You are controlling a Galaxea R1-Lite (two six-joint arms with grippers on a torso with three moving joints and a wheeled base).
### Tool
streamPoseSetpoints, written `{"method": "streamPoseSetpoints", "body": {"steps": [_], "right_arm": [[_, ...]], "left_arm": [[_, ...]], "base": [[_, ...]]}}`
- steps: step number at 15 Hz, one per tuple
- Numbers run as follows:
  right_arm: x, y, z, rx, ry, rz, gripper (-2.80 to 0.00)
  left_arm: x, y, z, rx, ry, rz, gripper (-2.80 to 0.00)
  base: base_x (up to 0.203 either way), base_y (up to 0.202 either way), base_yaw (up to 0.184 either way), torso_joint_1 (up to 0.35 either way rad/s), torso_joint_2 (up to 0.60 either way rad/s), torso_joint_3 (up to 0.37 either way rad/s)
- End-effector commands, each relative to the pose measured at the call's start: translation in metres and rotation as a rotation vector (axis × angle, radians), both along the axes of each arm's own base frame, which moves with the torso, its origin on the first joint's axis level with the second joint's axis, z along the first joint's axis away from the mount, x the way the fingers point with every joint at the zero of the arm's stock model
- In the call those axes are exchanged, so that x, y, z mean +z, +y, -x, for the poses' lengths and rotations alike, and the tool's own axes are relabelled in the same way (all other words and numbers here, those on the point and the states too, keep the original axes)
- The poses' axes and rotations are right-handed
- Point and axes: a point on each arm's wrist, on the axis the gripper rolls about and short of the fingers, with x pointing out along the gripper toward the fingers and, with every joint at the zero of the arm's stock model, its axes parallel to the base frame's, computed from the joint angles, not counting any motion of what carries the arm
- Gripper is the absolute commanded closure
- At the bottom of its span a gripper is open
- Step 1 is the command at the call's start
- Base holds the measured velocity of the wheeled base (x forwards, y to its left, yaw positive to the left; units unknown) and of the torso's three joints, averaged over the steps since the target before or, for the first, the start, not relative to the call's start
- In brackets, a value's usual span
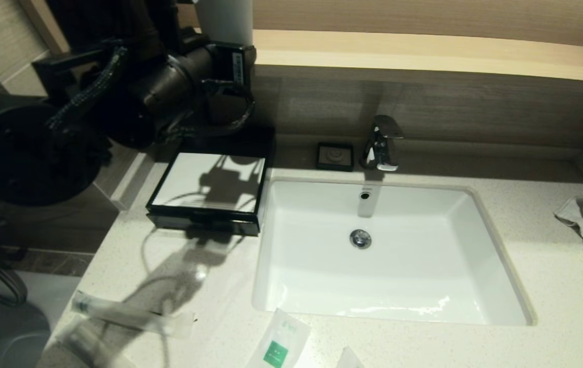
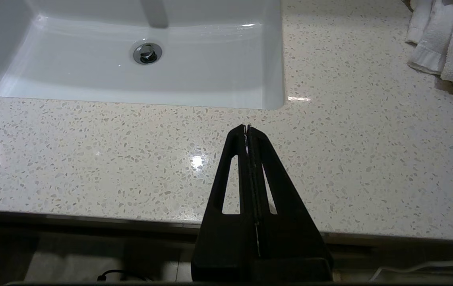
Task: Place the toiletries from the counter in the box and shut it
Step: Place the cup on the storage box
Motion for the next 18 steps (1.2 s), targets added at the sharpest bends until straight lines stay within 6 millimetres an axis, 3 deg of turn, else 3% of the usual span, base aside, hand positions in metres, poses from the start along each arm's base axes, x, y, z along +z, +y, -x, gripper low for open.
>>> {"method": "streamPoseSetpoints", "body": {"steps": [1,5,12,18], "right_arm": [[0.0,0.0,0.0,0.0,0.0,0.0,0.0],[0.0,0.0,0.0,0.0,0.0,0.0,0.0],[0.0,0.0,0.0,0.0,0.0,0.0,0.0],[0.0,0.0,0.0,0.0,0.0,0.0,0.0]], "left_arm": [[0.002,0.019,0.026,0.008,-0.012,0.014,0.0],[-0.019,0.034,0.047,0.011,0.016,0.002,0.0],[-0.08,0.049,0.067,0.016,0.074,0.011,0.0],[-0.111,0.044,0.059,0.007,0.09,0.038,0.0]], "base": [[0.0,0.0,0.0,0.0,0.0,0.0],[0.0,0.0,0.0,0.0,0.0,0.0],[0.0,0.0,0.0,0.0,0.0,0.0],[0.0,0.0,0.0,0.0,0.0,0.0]]}}
